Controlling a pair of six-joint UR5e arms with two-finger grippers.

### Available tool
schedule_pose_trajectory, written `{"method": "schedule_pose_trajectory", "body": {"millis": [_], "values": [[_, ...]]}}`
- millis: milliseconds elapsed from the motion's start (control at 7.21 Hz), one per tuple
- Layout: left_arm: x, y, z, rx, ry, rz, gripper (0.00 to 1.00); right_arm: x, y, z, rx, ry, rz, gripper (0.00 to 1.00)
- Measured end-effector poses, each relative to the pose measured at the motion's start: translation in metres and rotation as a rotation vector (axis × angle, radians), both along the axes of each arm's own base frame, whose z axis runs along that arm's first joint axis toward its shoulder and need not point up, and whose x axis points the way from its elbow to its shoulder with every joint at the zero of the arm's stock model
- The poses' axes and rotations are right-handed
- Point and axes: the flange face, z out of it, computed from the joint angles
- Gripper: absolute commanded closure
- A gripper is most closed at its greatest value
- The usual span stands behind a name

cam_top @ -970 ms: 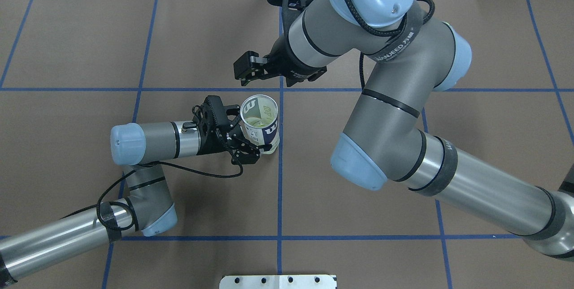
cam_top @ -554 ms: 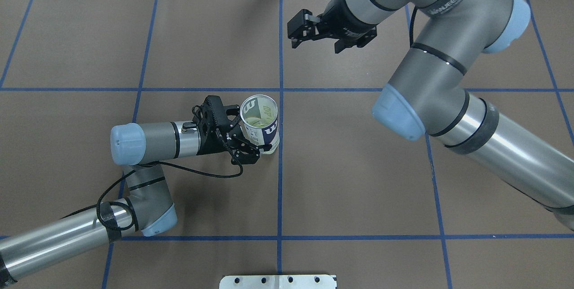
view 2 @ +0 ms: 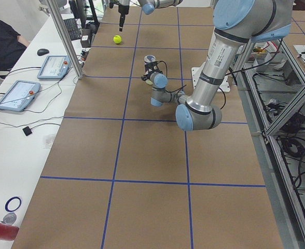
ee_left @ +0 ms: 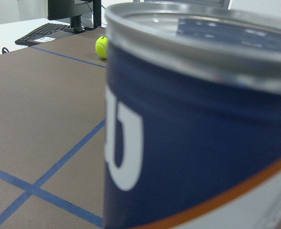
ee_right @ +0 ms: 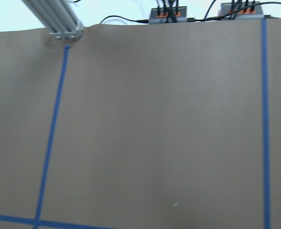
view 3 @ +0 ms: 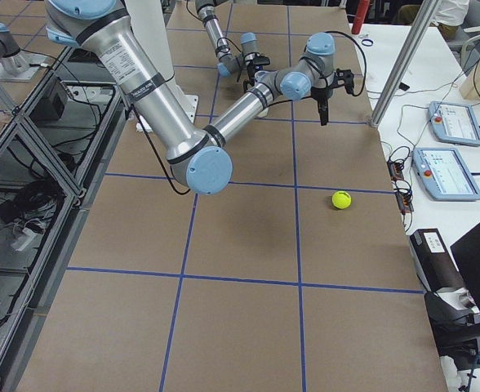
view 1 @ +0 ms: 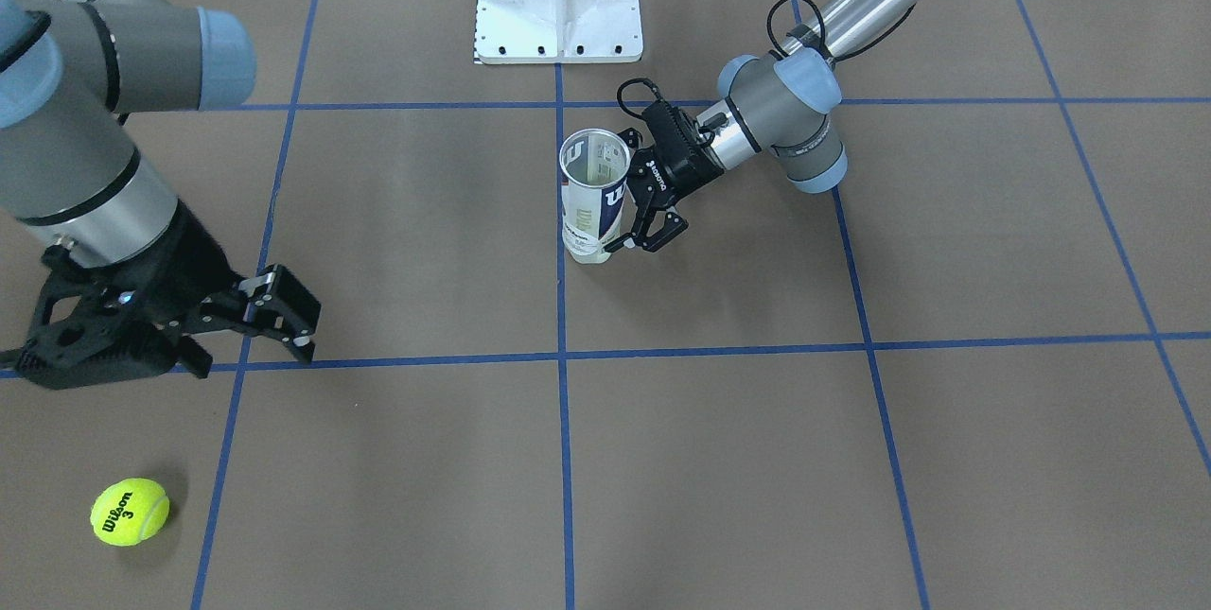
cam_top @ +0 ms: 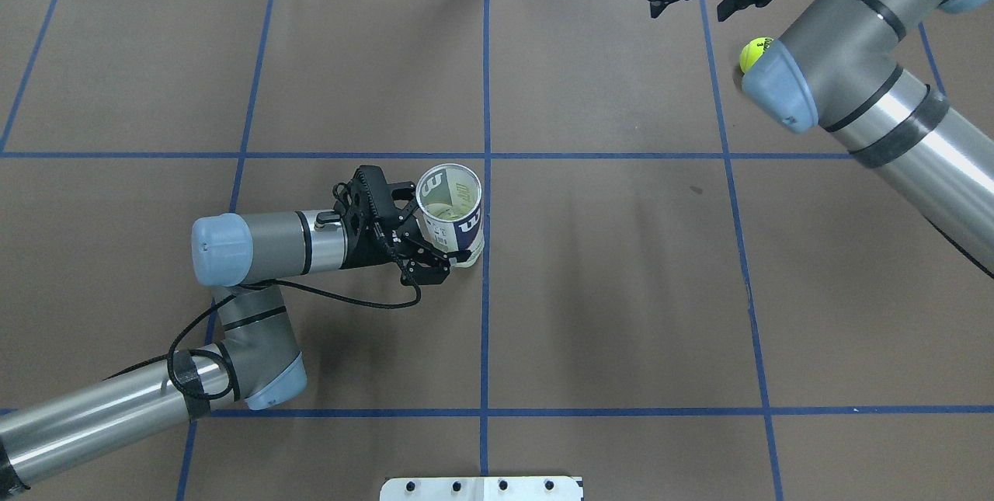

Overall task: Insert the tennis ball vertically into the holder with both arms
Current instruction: 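Lower the right gripper onto the second yellow tennis ball and close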

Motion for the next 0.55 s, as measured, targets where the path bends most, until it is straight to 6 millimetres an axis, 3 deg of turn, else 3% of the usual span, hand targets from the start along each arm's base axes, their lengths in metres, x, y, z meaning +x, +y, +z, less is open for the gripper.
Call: {"method": "schedule_pose_trajectory", "body": {"millis": [277, 554], "values": [[0.000, 0.000, 0.000, 0.000, -0.001, 0.000, 0.01, 0.027, -0.052, 0.082, 0.014, 0.109, -0.048, 0.02], [0.000, 0.000, 0.000, 0.000, -0.002, 0.000, 0.01, 0.028, -0.079, 0.155, 0.032, 0.152, -0.070, 0.02]]}}
